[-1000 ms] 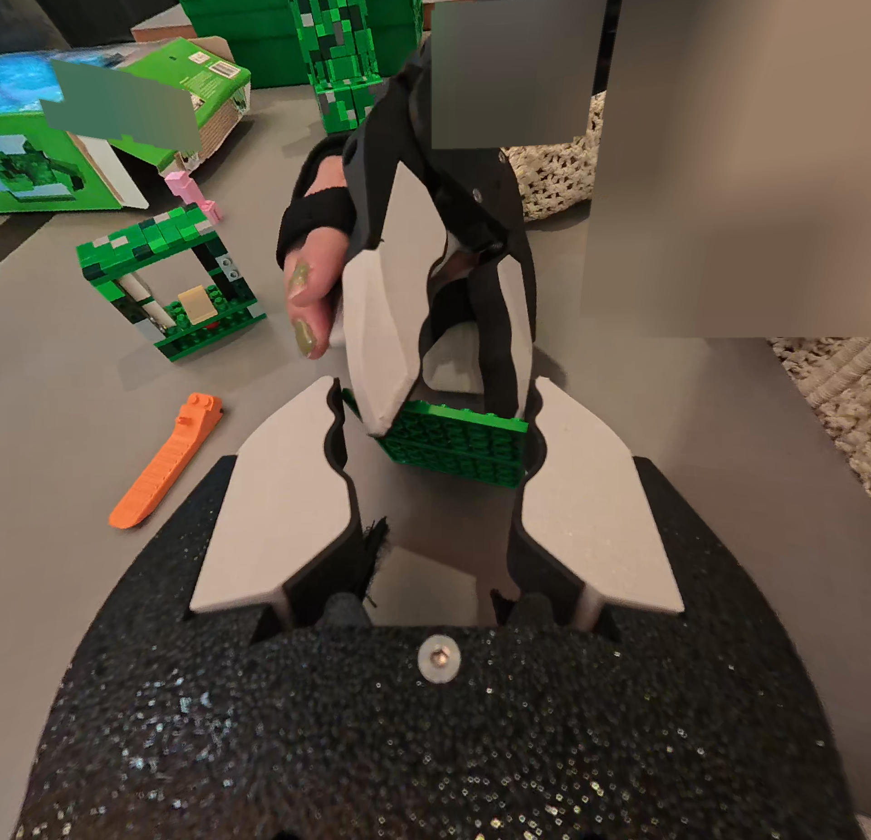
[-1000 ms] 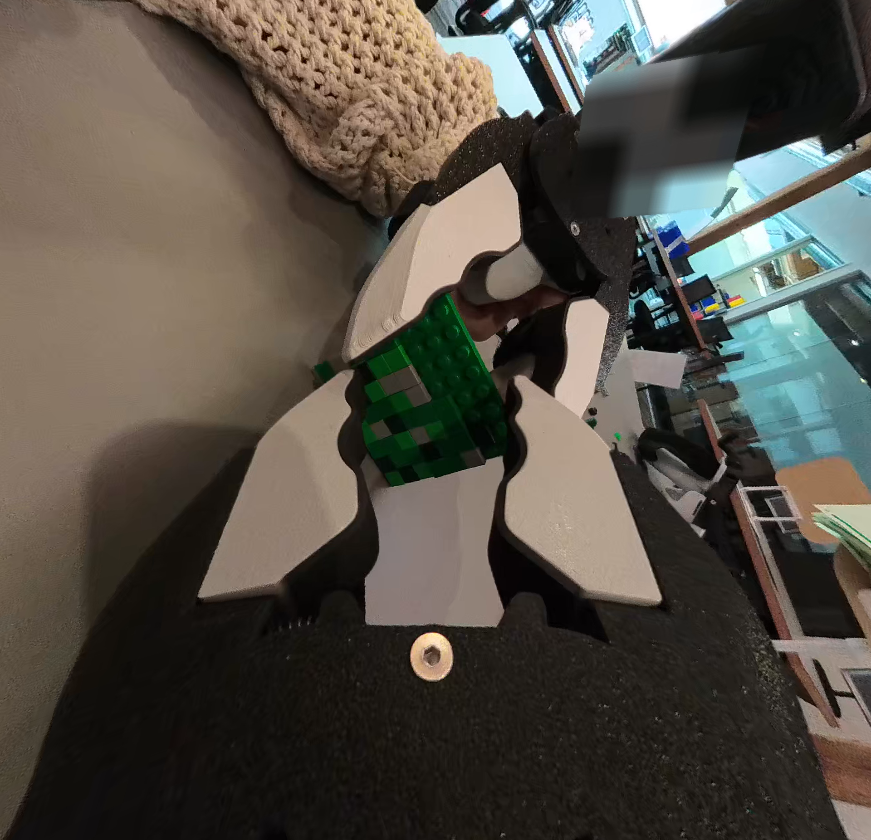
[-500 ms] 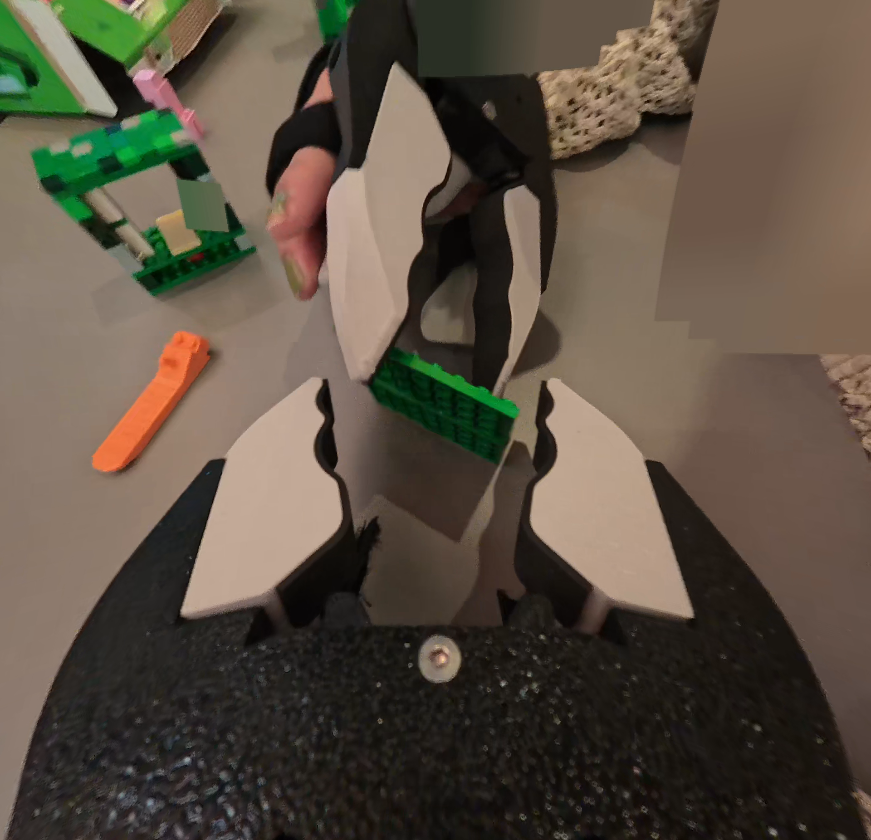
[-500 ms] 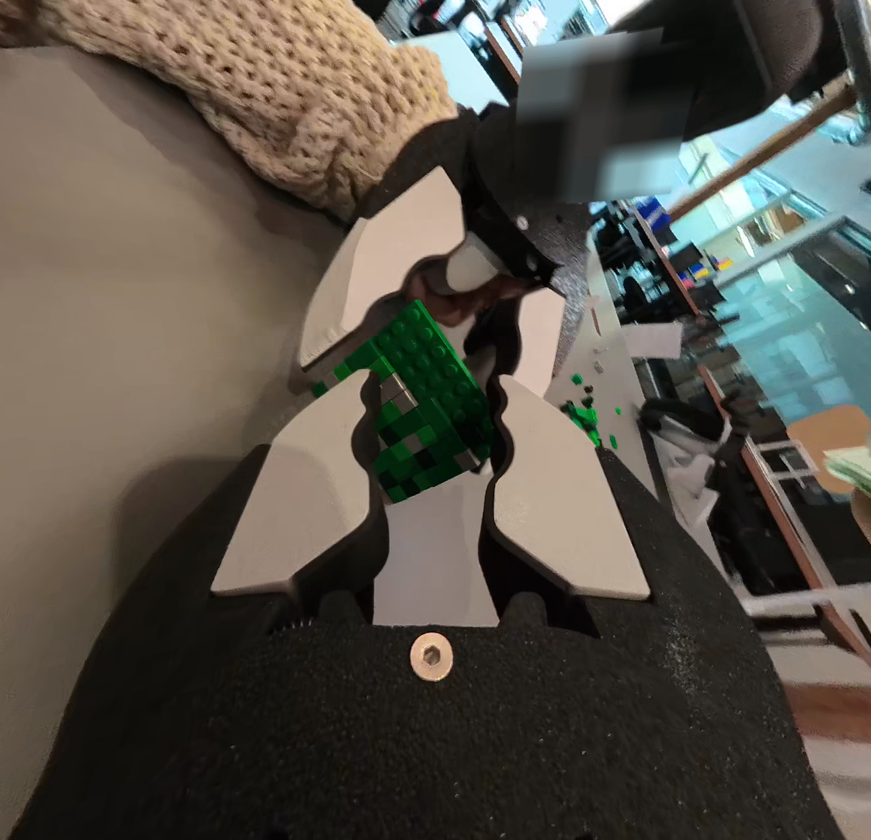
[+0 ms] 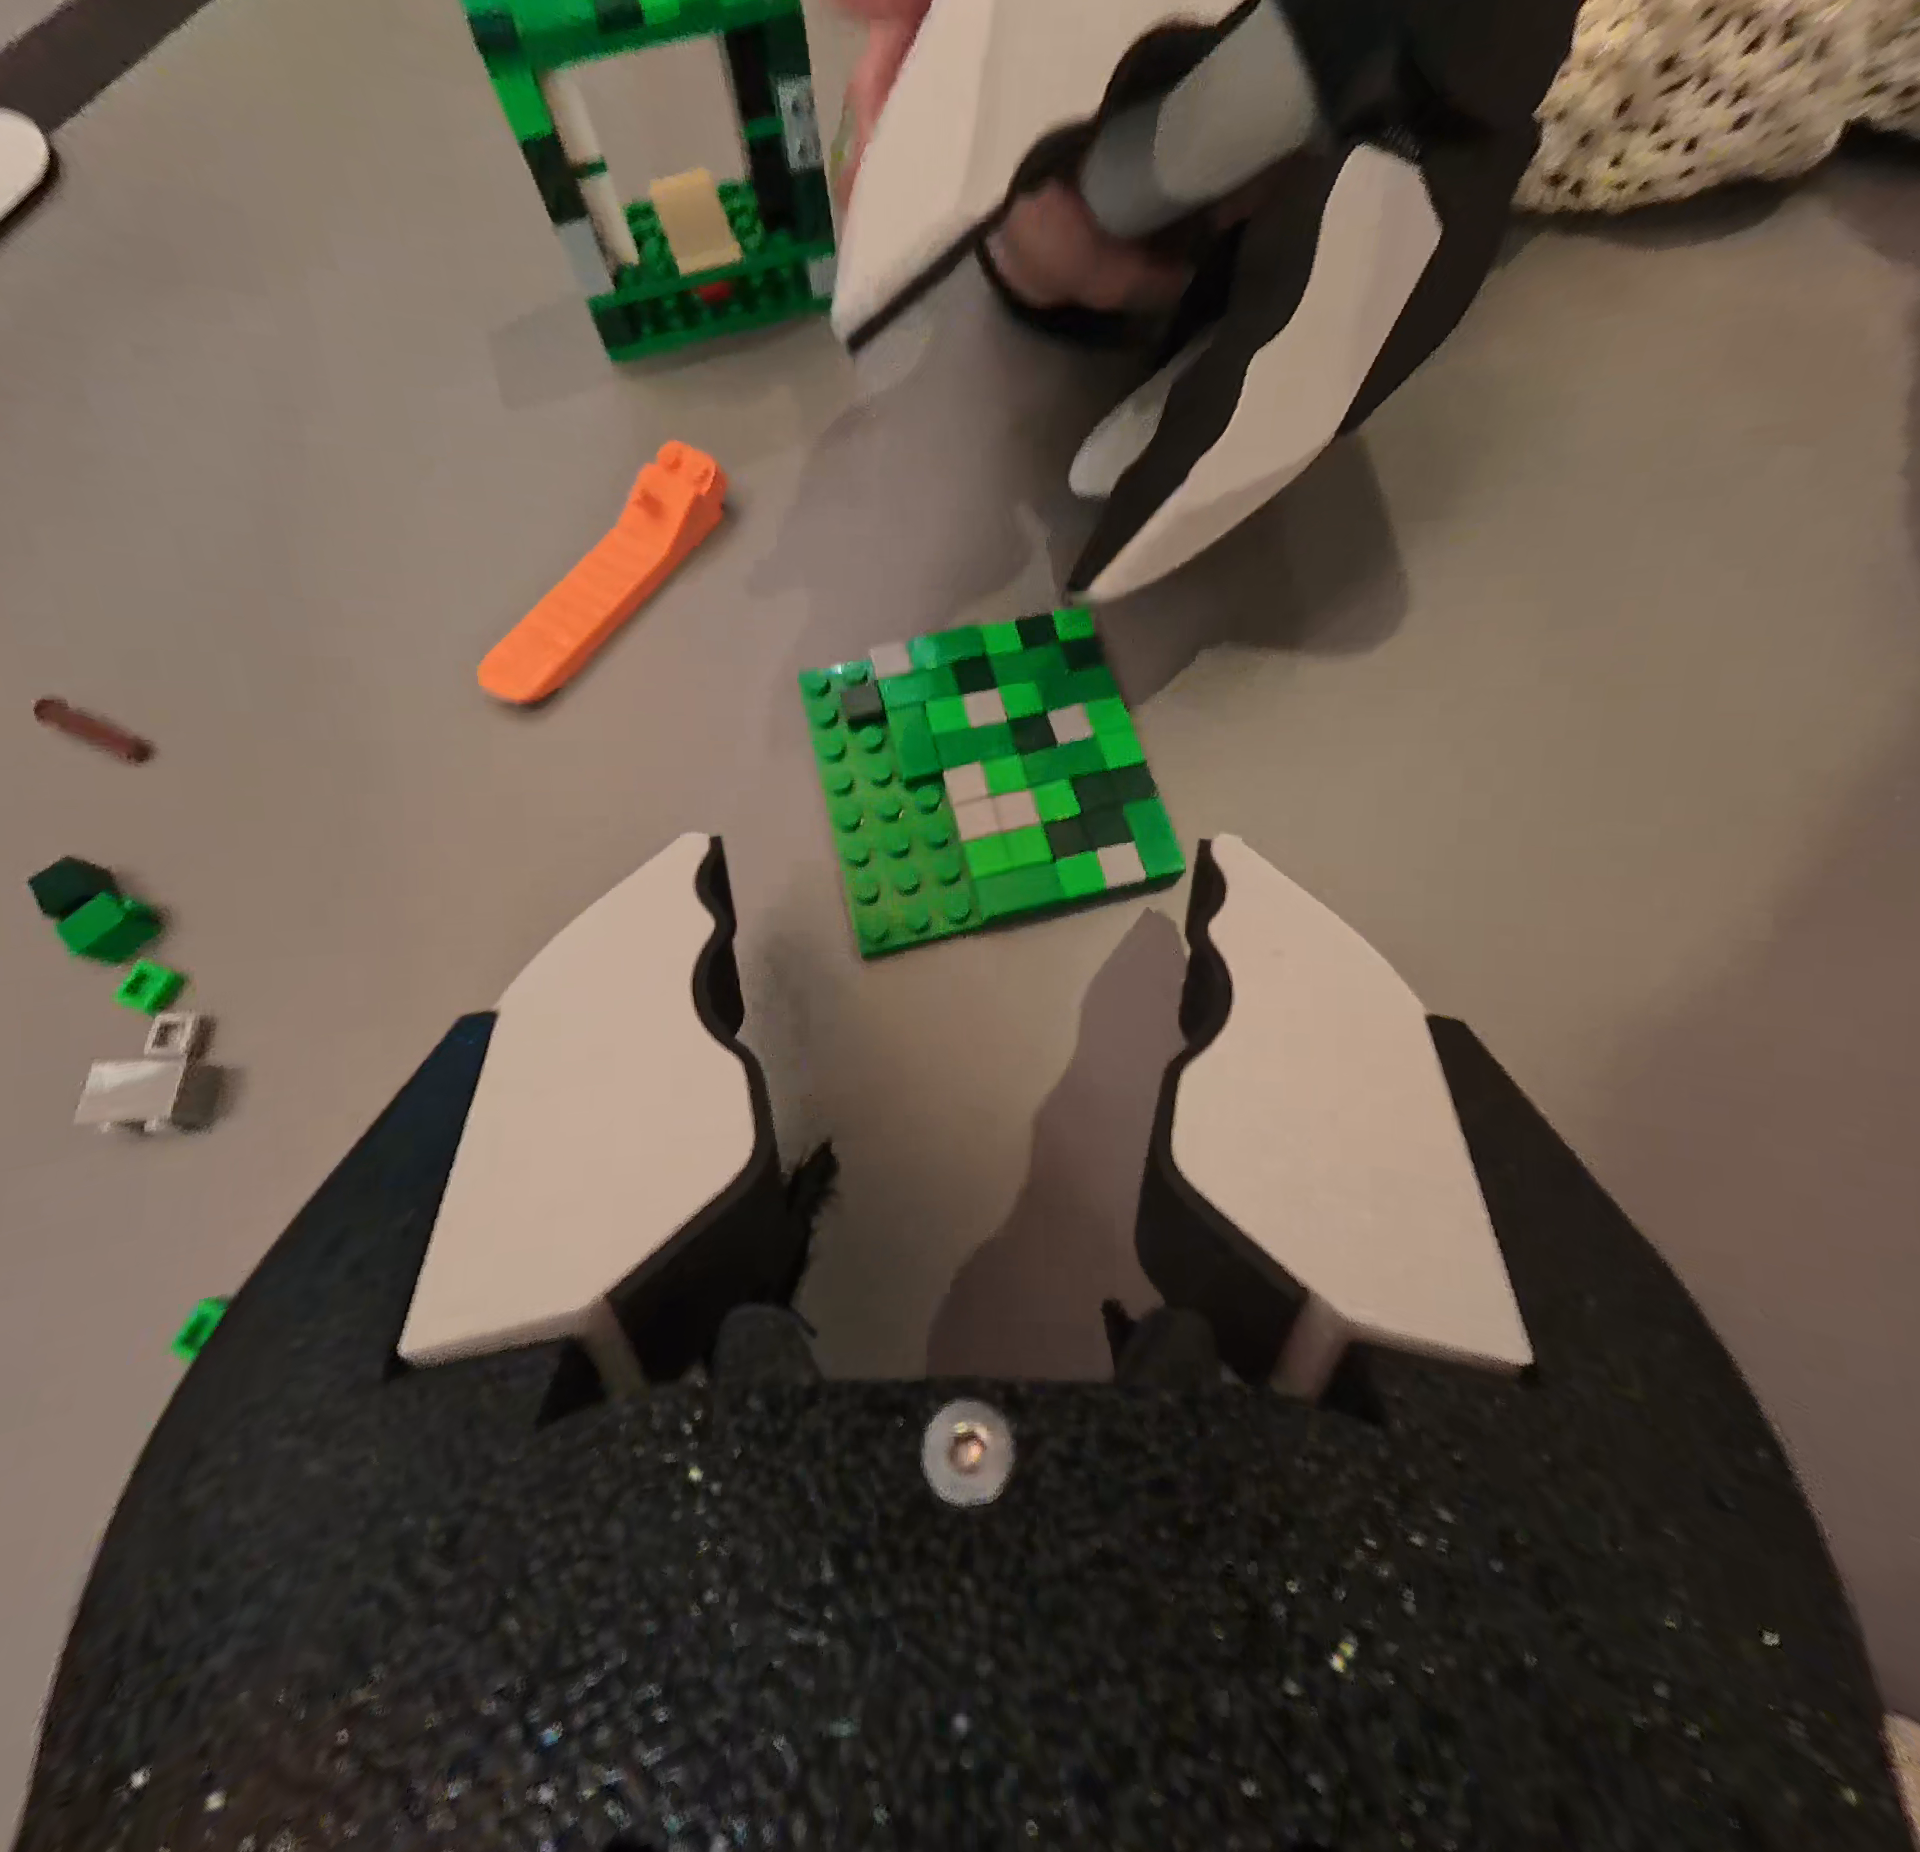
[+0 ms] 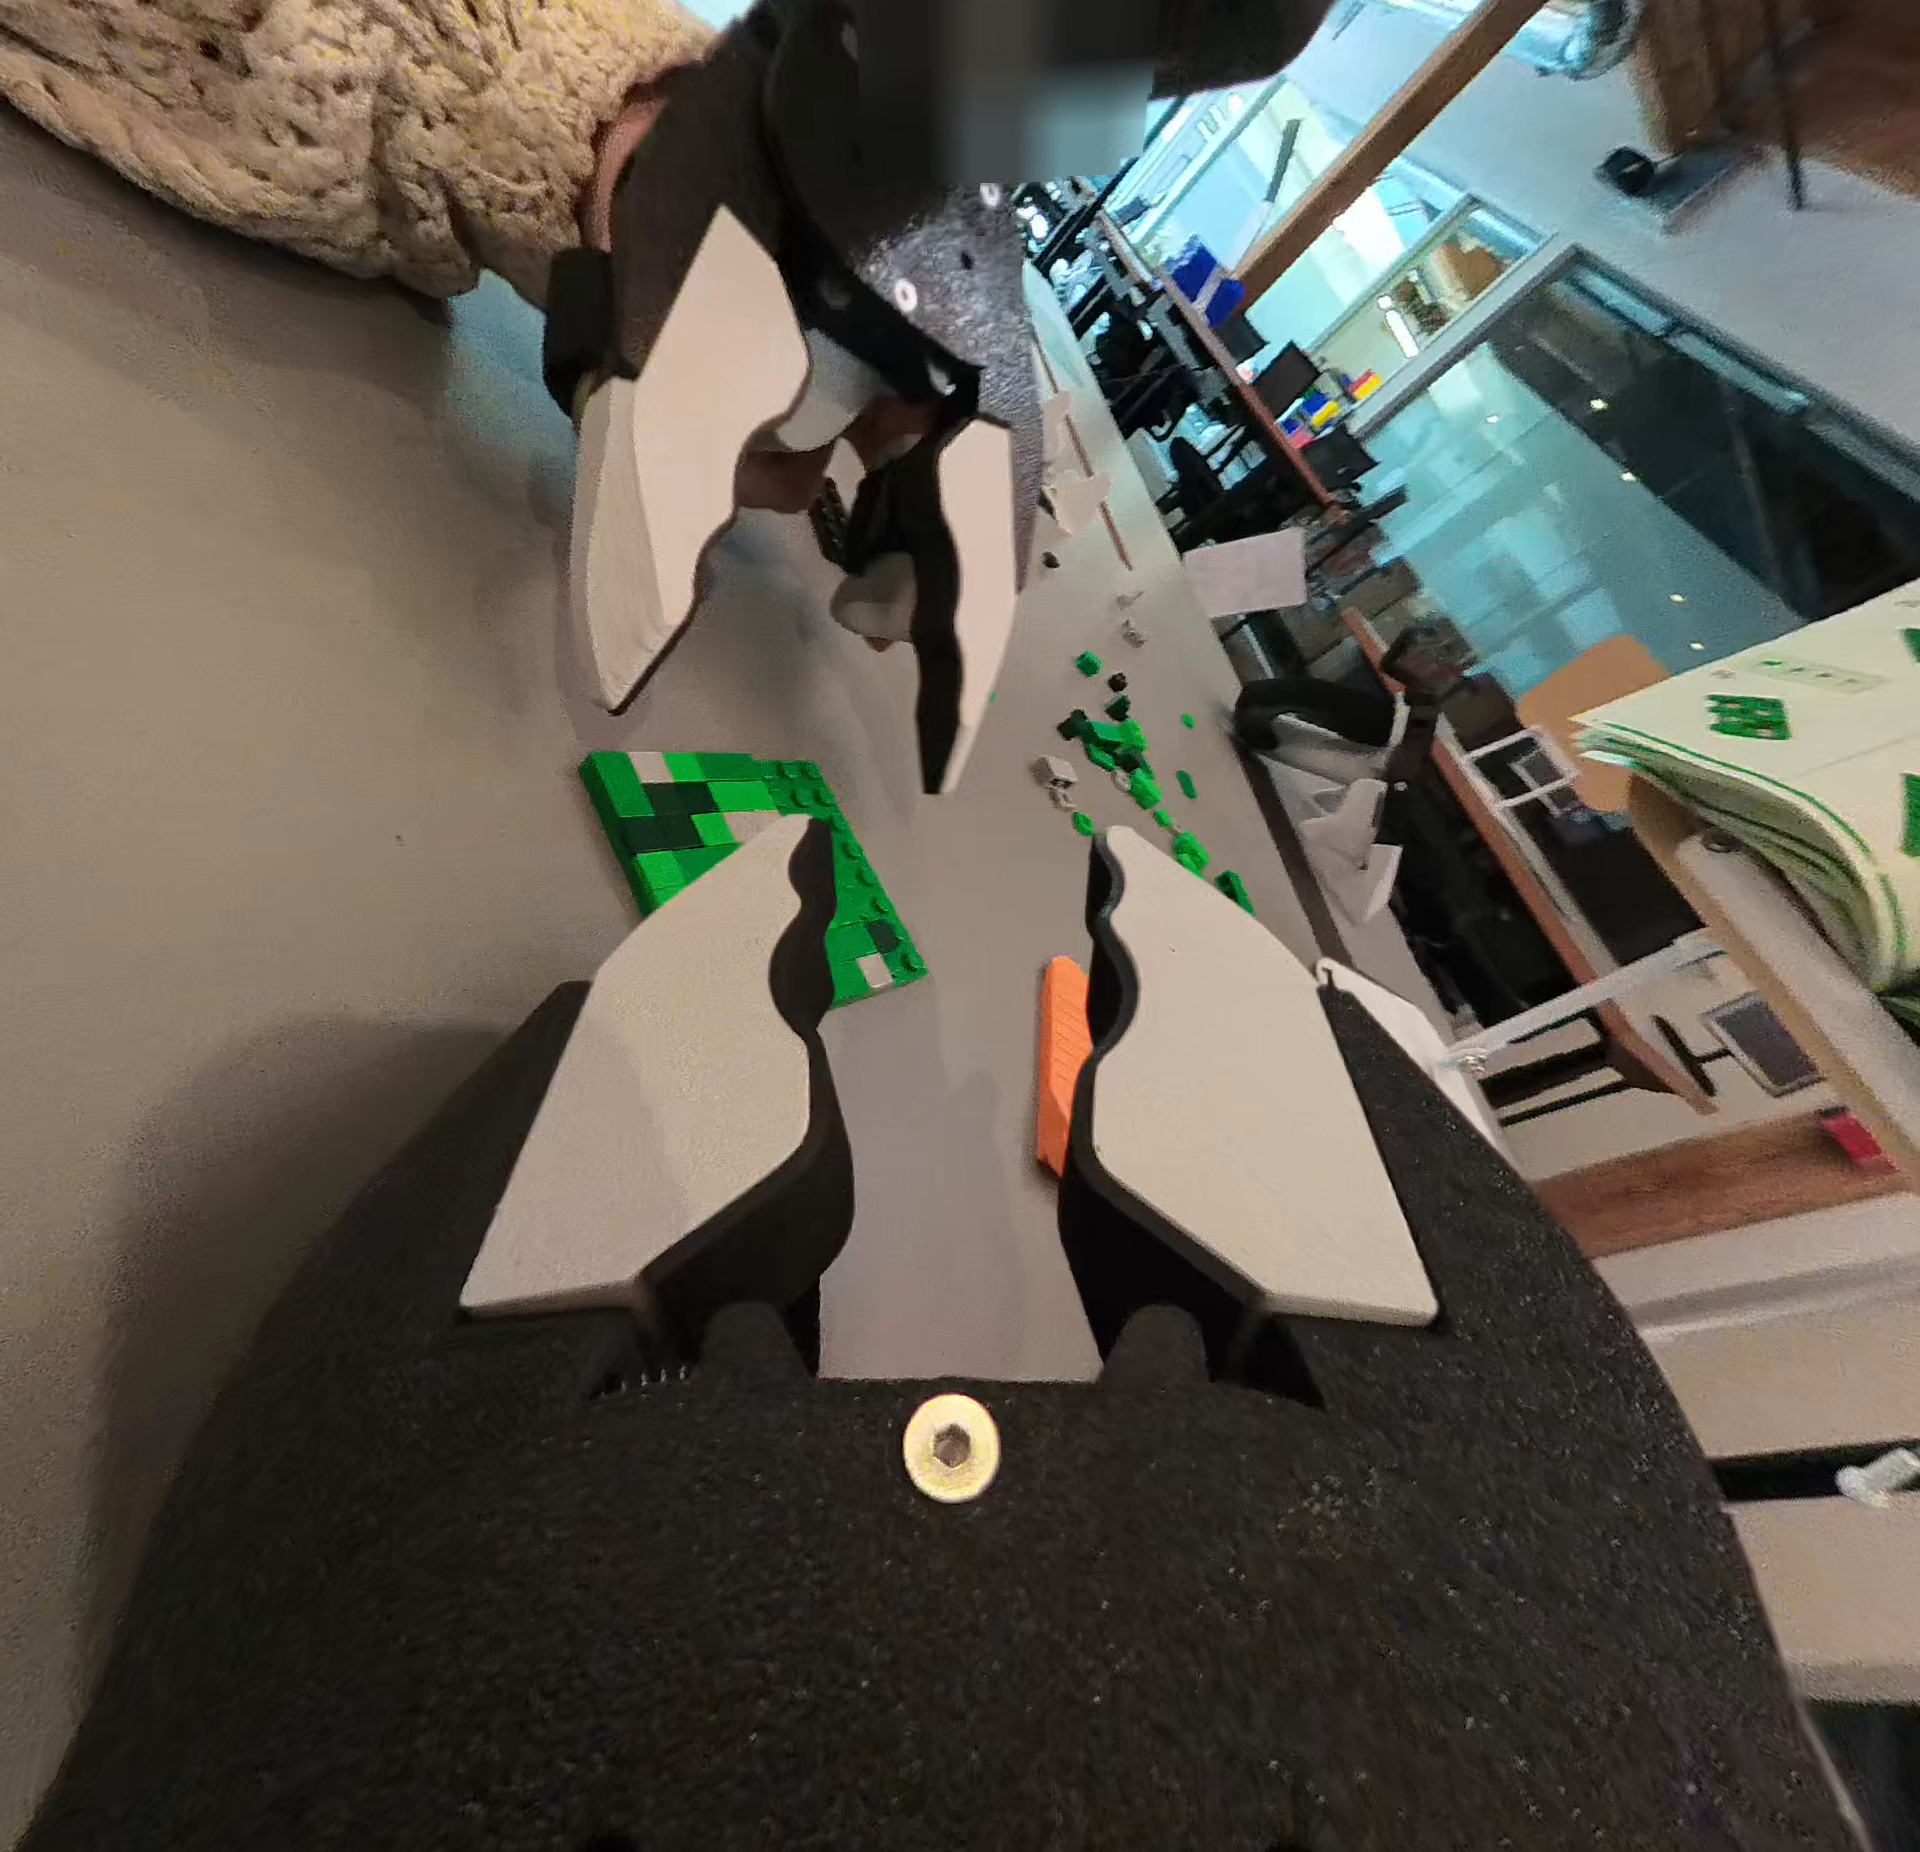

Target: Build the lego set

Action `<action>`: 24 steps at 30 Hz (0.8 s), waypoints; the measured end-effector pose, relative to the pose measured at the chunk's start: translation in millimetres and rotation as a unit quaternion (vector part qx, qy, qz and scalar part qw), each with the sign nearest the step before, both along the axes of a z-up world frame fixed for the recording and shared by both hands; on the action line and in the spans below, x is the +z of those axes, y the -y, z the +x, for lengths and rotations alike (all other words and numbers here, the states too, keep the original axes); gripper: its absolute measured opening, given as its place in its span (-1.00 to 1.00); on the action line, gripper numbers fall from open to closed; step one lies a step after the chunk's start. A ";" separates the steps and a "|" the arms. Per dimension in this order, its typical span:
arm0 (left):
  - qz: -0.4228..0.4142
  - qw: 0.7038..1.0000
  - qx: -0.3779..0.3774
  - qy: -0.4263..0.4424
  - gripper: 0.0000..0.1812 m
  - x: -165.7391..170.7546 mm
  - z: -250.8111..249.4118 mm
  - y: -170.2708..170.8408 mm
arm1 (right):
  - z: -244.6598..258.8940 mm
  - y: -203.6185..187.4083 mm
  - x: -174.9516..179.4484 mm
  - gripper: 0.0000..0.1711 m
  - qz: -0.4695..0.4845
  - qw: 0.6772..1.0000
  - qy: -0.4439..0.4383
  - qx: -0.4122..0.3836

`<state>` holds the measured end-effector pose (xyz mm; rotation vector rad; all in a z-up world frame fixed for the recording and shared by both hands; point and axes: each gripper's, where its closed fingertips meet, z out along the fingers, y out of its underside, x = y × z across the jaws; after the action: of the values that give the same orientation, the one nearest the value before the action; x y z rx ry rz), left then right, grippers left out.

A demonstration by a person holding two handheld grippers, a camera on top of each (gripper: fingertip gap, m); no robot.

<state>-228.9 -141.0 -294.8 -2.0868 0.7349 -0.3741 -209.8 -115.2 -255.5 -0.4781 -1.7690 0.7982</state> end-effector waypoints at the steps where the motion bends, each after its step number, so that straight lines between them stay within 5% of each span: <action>1: -0.011 1.000 0.000 0.000 -0.09 -2.5 -0.9 2.0 | -0.8 -1.0 1.2 -0.47 -0.001 1.000 -0.005 -0.004; 10: -0.088 0.993 -0.036 0.064 -0.12 -6.9 15.3 20.8 | -3.5 -10.6 17.1 -0.55 -0.062 0.997 -0.033 -0.021; 14: -0.148 0.968 -0.134 0.154 -0.32 4.1 46.2 49.0 | -3.2 -15.4 24.0 -0.59 -0.086 0.995 -0.047 -0.026; 21: -0.020 0.991 -0.109 0.081 -0.24 12.2 40.3 23.9 | -1.0 -22.0 34.1 -0.64 -0.116 0.990 -0.068 -0.031; 24: -0.029 0.989 -0.123 0.072 -0.26 8.9 48.0 26.2 | -0.4 -22.8 35.8 -0.67 -0.120 0.990 -0.073 -0.032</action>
<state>-180.9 -167.2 -285.9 -2.0016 0.9052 -0.6829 -210.2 -92.4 -219.7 -0.6150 -1.5234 0.9810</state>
